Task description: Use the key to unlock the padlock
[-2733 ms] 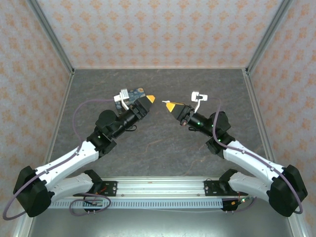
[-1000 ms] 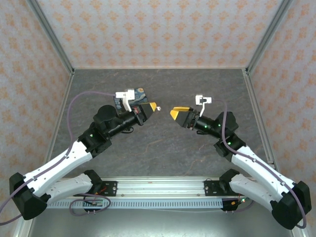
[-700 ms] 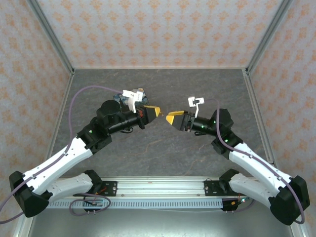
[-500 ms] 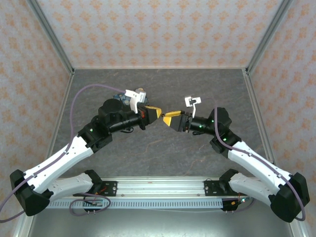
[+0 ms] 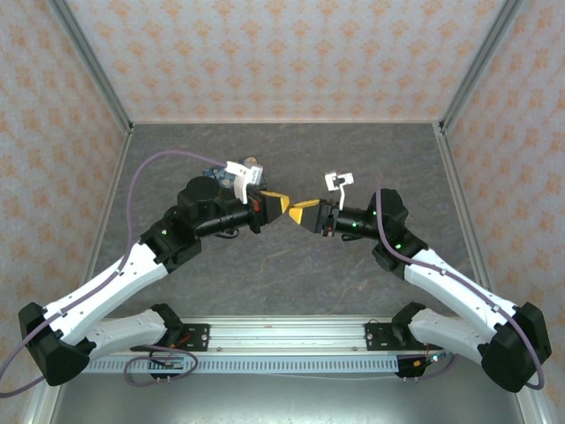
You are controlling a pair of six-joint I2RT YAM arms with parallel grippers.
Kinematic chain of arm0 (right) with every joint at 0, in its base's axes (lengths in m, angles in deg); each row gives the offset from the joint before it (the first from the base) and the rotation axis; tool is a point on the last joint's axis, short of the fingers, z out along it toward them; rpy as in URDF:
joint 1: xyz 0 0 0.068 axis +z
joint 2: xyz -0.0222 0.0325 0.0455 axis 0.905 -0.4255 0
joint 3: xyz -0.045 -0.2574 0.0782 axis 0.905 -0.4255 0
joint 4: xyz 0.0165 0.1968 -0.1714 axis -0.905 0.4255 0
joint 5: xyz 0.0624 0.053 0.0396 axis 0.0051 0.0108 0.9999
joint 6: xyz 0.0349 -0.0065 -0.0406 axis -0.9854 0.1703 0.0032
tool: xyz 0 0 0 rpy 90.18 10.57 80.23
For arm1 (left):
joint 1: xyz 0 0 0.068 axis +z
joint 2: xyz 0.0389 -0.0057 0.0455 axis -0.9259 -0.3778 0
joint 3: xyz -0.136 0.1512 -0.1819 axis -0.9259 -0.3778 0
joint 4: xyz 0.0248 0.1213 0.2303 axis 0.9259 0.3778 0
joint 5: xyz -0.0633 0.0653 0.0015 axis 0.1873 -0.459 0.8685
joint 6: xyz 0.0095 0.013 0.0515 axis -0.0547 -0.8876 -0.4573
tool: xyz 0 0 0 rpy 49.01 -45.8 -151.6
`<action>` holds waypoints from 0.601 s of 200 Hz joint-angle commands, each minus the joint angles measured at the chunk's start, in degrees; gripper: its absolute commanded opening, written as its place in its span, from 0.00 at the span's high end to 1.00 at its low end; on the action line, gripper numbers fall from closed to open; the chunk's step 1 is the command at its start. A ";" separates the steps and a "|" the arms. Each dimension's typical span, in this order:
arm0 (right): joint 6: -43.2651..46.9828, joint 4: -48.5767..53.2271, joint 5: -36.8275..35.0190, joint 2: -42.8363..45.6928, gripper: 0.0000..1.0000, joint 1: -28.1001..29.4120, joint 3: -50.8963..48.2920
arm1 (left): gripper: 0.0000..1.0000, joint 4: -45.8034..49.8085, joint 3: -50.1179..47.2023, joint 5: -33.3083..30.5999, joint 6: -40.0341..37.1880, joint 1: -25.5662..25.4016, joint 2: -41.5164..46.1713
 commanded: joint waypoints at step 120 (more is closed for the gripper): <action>3.17 3.83 -0.98 0.98 0.98 0.37 2.24 | 1.00 1.47 2.53 0.02 -2.55 0.00 -0.21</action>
